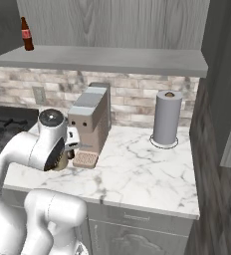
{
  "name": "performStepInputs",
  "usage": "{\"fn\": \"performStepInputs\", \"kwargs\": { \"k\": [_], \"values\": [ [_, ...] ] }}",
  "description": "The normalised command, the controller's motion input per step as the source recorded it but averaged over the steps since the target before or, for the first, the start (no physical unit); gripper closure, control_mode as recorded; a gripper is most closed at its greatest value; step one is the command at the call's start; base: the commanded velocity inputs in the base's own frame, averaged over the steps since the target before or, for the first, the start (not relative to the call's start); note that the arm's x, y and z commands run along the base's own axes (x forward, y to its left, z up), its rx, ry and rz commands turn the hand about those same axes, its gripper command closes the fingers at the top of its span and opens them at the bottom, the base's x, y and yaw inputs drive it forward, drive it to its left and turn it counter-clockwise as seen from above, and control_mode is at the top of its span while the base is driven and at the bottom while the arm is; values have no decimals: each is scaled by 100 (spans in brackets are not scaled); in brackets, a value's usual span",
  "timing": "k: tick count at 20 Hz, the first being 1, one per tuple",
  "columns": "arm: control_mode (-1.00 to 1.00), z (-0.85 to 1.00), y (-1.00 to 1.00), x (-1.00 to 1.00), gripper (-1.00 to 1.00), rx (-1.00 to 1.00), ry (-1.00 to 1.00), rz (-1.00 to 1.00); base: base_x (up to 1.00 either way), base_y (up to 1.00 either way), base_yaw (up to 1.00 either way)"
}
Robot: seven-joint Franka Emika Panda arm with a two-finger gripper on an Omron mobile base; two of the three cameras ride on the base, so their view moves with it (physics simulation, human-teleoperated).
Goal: Pick the mayonnaise and ketchup from the counter and place them in the cabinet.
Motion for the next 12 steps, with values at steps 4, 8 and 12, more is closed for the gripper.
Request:
{"fn": "performStepInputs", "kwargs": {
  "k": [4, 8, 12],
  "values": [
    [-100, 89, 28, -47, 100, -5, -15, 0, 0, 0, 0],
    [-100, 85, 19, -19, 100, 0, -10, 0, 0, 0, 0],
    [-100, 87, 14, -15, 100, 0, -7, 0, 0, 0, 0]
  ]
}}
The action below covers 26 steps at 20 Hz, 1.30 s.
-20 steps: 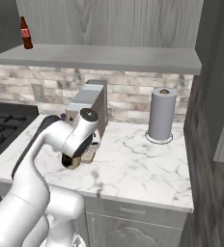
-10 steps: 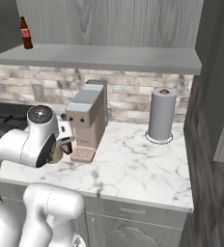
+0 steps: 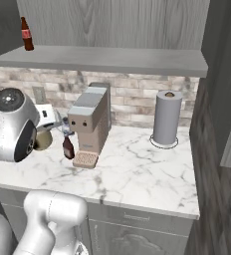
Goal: Pick the mayonnaise and ketchup from the counter and place them in the cabinet.
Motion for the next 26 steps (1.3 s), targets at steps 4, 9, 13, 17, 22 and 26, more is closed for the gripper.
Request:
{"fn": "performStepInputs", "kwargs": {
  "k": [4, 9, 13, 17, 22, 26],
  "values": [
    [-100, 78, 12, -22, 100, 0, -6, 0, 0, 0, 0],
    [-100, 70, 3, -22, 100, 0, -5, -2, 0, 0, 0],
    [-100, 68, 0, -20, 100, 0, -6, -4, 0, 0, 0],
    [-100, 53, 0, -14, 100, 0, -4, -7, 0, 0, 0],
    [-100, 45, 0, -2, 100, 0, -3, -11, 0, 0, 0],
    [-100, 52, 0, -6, 100, 0, -6, -14, 0, 0, 0]
  ]
}}
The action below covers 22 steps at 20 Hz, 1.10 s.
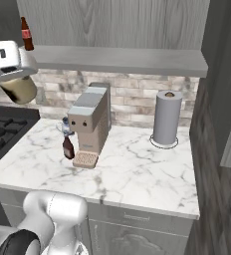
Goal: Pick the mayonnaise and ketchup from the counter and place them in the cabinet.
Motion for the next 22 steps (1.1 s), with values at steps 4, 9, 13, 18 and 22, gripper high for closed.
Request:
{"fn": "performStepInputs", "kwargs": {
  "k": [4, 9, 13, 18, 22],
  "values": [
    [-100, 48, 0, -4, 100, 0, -6, -13, 0, 0, 0],
    [-100, 16, -6, 2, 100, 0, -2, -5, 0, 0, 0],
    [-100, 0, -18, 23, 100, 0, 0, -1, 0, 0, 0],
    [-100, 0, -18, 22, 100, 0, 0, 0, 0, 0, 0],
    [-100, 1, -7, 16, 100, 0, 0, 0, 0, 0, 0]
  ]
}}
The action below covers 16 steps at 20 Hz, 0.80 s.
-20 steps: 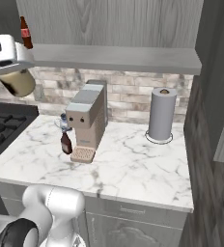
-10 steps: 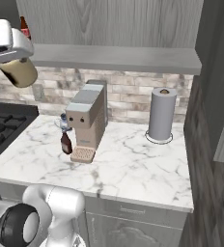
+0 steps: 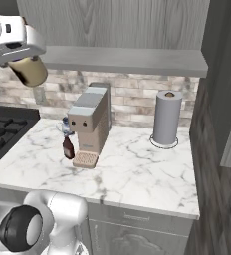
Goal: Pick the mayonnaise and ketchup from the counter and place them in the cabinet.
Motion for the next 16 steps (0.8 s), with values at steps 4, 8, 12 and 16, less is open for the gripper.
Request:
{"fn": "performStepInputs", "kwargs": {
  "k": [4, 8, 12, 16],
  "values": [
    [-100, 1, -7, 23, 100, 0, 0, 0, 0, 0, 0],
    [-100, 1, -16, 35, 100, 0, 0, -1, 0, 0, 0],
    [-100, 0, -16, 42, 100, 0, 0, -1, 0, 0, 0],
    [-100, 0, -15, 44, 100, 0, 0, 0, 0, 0, 0]
  ]
}}
